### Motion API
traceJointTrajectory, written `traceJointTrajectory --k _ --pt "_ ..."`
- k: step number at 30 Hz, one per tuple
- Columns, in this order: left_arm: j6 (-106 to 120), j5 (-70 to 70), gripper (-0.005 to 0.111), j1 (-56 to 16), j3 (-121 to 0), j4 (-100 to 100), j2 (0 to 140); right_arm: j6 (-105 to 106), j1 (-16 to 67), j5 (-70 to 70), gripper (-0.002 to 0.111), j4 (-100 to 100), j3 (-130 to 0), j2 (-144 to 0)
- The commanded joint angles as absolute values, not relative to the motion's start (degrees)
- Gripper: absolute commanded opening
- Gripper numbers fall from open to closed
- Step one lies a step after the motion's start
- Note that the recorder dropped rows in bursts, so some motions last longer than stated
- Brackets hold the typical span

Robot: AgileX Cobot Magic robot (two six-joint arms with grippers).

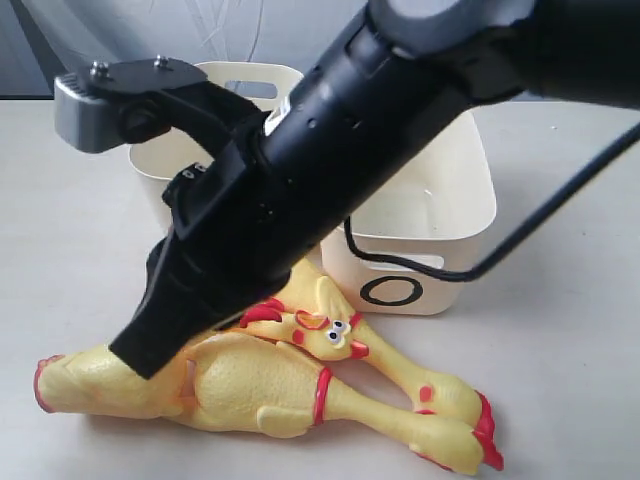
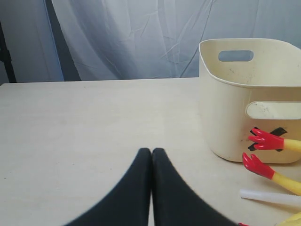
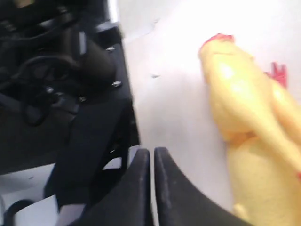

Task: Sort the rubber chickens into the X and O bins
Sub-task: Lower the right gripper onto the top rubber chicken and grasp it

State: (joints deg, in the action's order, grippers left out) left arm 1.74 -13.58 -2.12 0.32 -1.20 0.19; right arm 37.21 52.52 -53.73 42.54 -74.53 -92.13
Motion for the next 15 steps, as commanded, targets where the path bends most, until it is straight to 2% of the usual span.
traceJointTrajectory --k 1,4,9,11,15 --pt "1.7 -13.3 0.0 -2.4 0.0 -1.0 0.0 37.9 52.7 -39.6 0.007 40.6 -74.5 -96.6" --pt "1.7 -13.3 0.0 -2.4 0.0 -1.0 0.0 37.9 52.7 -31.0 0.023 41.9 -74.5 -99.4" --pt "1.7 -13.3 0.0 -2.4 0.0 -1.0 0.0 38.1 52.7 -24.3 0.061 44.1 -74.6 -103.0" --pt "1.7 -13.3 0.0 -2.4 0.0 -1.0 0.0 41.6 52.7 -26.4 0.061 44.1 -74.6 -104.1" --pt "1.7 -13.3 0.0 -2.4 0.0 -1.0 0.0 56.3 53.6 -34.4 0.049 43.6 -74.6 -106.4"
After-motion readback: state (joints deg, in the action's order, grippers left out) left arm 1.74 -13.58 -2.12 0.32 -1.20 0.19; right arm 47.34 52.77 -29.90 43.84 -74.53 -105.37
